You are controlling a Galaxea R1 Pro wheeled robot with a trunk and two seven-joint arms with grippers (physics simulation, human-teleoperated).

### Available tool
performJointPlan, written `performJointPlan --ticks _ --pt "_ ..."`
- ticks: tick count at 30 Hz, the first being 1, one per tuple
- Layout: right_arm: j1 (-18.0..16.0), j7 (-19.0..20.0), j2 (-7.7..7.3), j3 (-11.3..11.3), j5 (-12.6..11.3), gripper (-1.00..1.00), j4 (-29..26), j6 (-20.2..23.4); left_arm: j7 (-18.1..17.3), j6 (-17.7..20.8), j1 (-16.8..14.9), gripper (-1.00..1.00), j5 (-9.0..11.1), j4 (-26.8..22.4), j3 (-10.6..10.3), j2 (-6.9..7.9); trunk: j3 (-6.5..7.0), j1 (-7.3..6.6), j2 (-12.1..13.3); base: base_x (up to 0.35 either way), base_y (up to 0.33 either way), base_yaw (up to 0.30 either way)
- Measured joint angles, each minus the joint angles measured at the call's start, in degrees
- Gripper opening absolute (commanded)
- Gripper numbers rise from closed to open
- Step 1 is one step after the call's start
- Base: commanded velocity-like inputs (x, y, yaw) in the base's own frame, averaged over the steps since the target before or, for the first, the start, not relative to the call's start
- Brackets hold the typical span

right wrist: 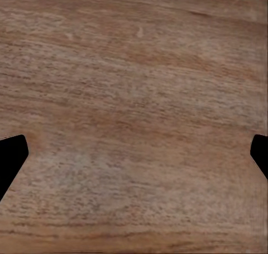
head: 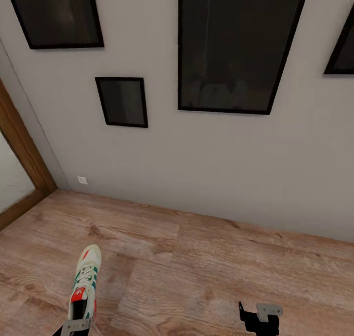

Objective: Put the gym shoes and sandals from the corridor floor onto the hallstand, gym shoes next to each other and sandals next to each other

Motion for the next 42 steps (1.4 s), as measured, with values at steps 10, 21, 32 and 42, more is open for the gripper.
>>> performJointPlan --ticks 10,21,32,42 --pt "0.03 -0.01 -0.07 -0.06 0.0 1.0 0.0 0.0 0.0 0.03 0.0 -1.0 0.05 0.02 0.01 0.03 0.0 0.0 0.0 0.0 0.0 -0.276" --pt "0.01 -0.01 -0.07 -0.06 0.0 1.0 0.0 0.0 0.0 0.03 0.0 -1.0 0.03 0.02 -0.04 -0.03 0.0 0.0 0.0 0.0 0.0 -0.277" --pt "0.0 -0.01 -0.09 -0.06 0.0 1.0 0.0 0.0 -0.03 0.03 0.0 -1.0 0.01 0.02 -0.05 -0.02 0.0 0.0 0.0 0.0 0.0 -0.277" --pt "0.02 -0.01 -0.13 -0.06 0.0 1.0 0.0 0.0 0.0 0.03 0.0 -1.0 0.01 0.02 0.03 0.04 0.0 0.0 0.0 0.0 0.0 -0.277"
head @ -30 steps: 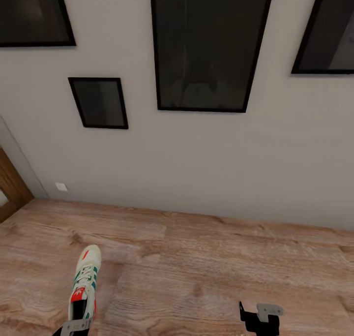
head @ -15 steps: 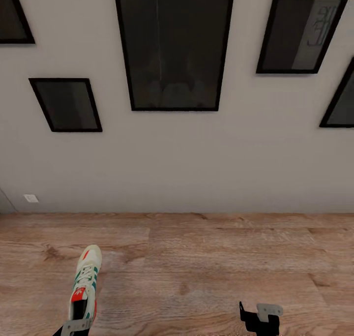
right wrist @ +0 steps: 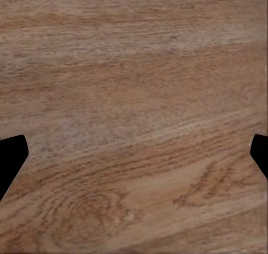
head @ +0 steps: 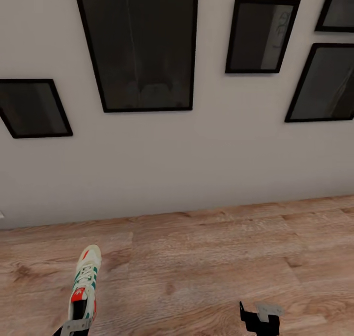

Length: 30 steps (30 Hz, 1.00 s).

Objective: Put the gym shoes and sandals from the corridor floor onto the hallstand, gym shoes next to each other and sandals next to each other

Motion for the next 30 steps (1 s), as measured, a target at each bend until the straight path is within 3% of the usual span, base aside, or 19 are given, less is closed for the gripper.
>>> performJointPlan --ticks 30 --pt "-0.01 0.0 -0.02 0.0 0.0 1.0 0.0 0.0 0.0 0.0 0.0 -1.0 0.08 0.0 -0.04 0.0 0.0 0.0 0.0 0.0 0.0 -0.277"
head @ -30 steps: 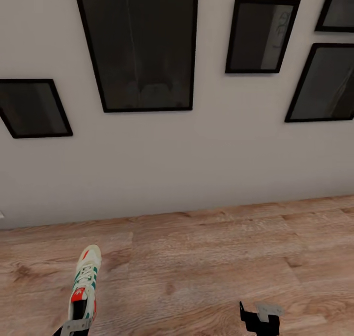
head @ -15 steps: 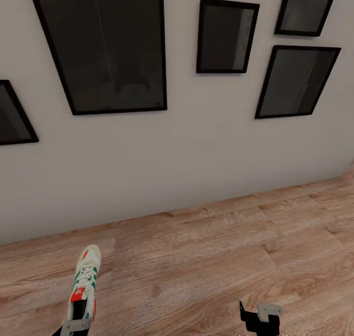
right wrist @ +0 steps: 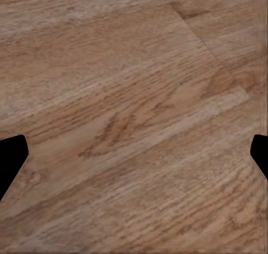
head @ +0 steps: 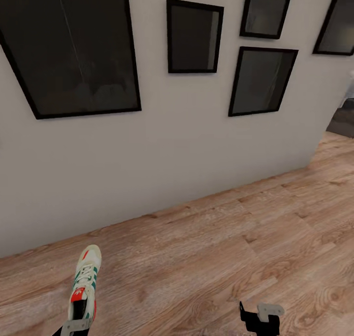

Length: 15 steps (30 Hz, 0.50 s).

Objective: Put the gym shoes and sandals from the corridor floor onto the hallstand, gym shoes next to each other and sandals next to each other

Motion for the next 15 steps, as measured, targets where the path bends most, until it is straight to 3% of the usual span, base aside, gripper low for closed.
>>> performJointPlan --ticks 15 --pt "0.0 0.0 0.01 0.0 0.0 1.0 0.0 0.0 0.0 0.0 0.0 -1.0 0.0 0.0 -0.03 0.0 0.0 0.0 0.0 0.0 0.0 -0.277"
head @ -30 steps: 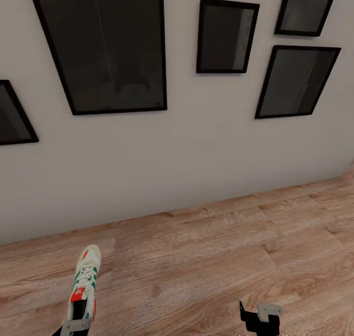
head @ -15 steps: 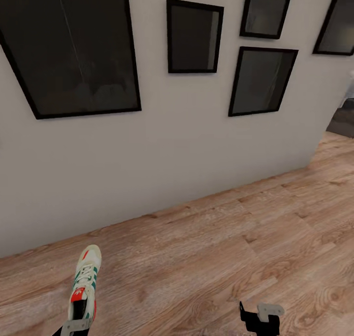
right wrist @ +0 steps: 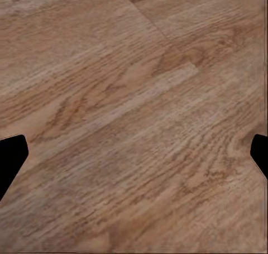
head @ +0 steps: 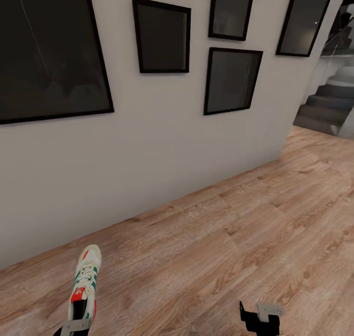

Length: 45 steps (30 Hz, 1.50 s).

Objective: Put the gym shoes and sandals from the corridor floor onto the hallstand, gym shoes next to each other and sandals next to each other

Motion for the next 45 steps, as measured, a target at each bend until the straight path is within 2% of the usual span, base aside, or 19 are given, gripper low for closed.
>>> performJointPlan --ticks 45 --pt "-0.02 0.0 0.03 0.0 0.0 1.0 0.0 0.0 -0.01 0.0 0.0 -1.0 -0.07 0.0 -0.01 0.0 0.0 0.0 0.0 0.0 0.0 -0.276"
